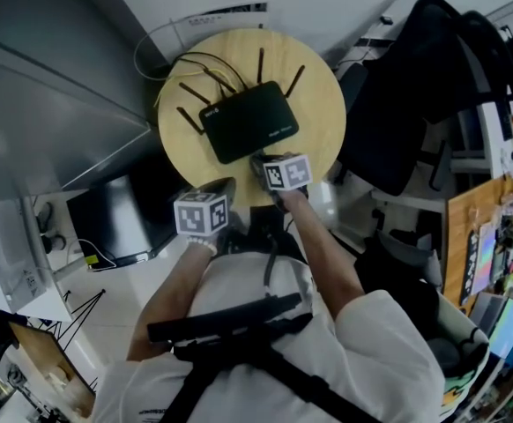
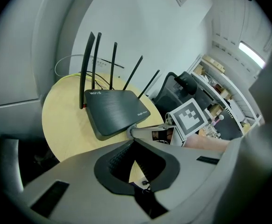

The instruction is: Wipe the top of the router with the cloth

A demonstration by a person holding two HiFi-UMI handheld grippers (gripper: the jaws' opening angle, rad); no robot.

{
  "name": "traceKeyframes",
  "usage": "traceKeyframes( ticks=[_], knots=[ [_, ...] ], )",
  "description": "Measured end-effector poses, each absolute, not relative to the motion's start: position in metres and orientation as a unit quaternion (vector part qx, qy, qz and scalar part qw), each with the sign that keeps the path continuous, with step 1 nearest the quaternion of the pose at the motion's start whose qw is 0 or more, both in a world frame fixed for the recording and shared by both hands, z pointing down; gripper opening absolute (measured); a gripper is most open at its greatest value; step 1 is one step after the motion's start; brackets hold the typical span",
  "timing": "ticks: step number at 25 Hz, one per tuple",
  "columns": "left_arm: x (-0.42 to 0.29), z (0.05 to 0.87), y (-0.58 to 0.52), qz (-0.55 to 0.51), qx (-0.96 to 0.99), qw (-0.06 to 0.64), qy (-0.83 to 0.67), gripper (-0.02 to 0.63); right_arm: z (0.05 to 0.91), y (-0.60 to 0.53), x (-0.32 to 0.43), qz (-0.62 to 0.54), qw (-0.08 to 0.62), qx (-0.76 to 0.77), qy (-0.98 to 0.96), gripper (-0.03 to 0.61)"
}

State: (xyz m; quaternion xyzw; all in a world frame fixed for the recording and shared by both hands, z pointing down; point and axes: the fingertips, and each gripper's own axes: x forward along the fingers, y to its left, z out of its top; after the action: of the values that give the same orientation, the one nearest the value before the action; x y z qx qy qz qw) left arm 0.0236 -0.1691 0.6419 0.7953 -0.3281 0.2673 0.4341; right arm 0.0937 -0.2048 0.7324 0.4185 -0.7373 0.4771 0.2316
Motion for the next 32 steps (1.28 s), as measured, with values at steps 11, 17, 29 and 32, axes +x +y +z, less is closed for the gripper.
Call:
traceKeyframes(
  ticks=[11,17,29,32],
  knots=[
    [-0.023,0.645,-0.164,0.261,0.785,0.439,-0.351,-0.003,0.739,-0.197,0.035,0.479,0.244,0.387,-0.749,0.040],
    [-0.045,0.646,-0.160,0.254,0.779,0.444,-0.362,-0.003,0.739,-0.194,0.009,0.477,0.246,0.379,-0.754,0.040],
    [-0.092,0.649,-0.158,0.228,0.760,0.460,-0.399,-0.003,0.730,-0.205,-0.038,0.483,0.237,0.395,-0.745,0.040],
    [-0.104,0.645,-0.162,0.215,0.754,0.462,-0.414,-0.003,0.727,-0.224,-0.040,0.480,0.230,0.441,-0.723,0.041]
  ],
)
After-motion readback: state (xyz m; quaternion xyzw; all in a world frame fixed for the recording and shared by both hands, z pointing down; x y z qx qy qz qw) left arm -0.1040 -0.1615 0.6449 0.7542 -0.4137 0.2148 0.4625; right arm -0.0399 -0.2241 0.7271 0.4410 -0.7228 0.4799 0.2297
